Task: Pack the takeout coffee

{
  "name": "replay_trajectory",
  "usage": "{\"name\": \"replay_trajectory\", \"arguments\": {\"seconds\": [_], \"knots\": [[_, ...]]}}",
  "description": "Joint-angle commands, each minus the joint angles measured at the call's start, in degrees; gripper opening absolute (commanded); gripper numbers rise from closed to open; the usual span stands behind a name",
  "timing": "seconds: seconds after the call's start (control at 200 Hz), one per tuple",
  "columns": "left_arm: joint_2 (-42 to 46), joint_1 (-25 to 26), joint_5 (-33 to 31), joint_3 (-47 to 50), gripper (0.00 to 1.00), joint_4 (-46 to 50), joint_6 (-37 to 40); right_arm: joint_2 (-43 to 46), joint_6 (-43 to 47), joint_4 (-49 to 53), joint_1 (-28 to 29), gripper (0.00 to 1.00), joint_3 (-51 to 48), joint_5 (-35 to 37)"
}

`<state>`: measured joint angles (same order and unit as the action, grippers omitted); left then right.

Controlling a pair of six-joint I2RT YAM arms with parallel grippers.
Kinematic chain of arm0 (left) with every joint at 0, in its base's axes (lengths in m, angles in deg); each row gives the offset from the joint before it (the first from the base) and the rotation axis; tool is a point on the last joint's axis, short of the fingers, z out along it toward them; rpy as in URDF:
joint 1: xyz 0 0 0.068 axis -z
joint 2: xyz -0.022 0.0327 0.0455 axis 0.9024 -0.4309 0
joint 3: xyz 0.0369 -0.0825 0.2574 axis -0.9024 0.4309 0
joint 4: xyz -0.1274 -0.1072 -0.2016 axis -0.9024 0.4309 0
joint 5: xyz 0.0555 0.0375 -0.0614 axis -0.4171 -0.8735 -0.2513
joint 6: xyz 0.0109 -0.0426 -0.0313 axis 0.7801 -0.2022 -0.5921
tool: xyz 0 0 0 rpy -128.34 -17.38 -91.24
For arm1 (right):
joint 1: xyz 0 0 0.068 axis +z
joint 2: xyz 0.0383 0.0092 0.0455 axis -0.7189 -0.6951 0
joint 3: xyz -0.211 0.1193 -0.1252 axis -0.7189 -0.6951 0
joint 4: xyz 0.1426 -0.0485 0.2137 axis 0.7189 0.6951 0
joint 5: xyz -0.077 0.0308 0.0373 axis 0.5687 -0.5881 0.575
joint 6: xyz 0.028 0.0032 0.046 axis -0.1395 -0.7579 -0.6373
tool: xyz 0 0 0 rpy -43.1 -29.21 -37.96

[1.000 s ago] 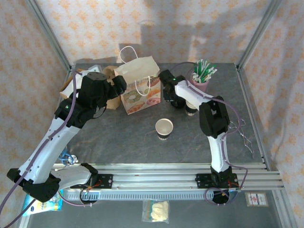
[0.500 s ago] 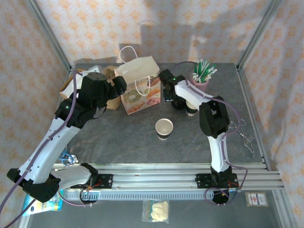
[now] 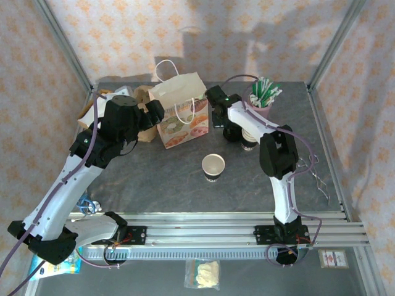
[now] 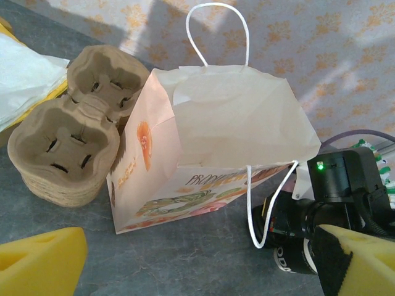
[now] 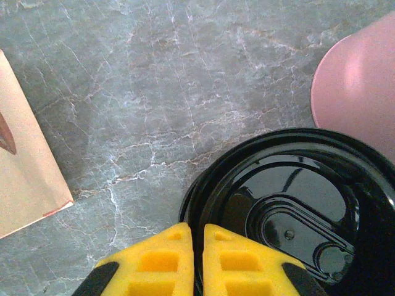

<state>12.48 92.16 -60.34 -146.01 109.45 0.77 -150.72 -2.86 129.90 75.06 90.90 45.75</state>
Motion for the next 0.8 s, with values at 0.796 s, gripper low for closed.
{"name": "replay_trajectory", "arguments": {"seconds": [0.796], "knots": [[12.5, -0.4, 23.6, -0.1, 0.99, -14.2, 23.0, 29.9, -6.1, 6.1, 0.2, 0.11, 6.0, -23.9]]}}
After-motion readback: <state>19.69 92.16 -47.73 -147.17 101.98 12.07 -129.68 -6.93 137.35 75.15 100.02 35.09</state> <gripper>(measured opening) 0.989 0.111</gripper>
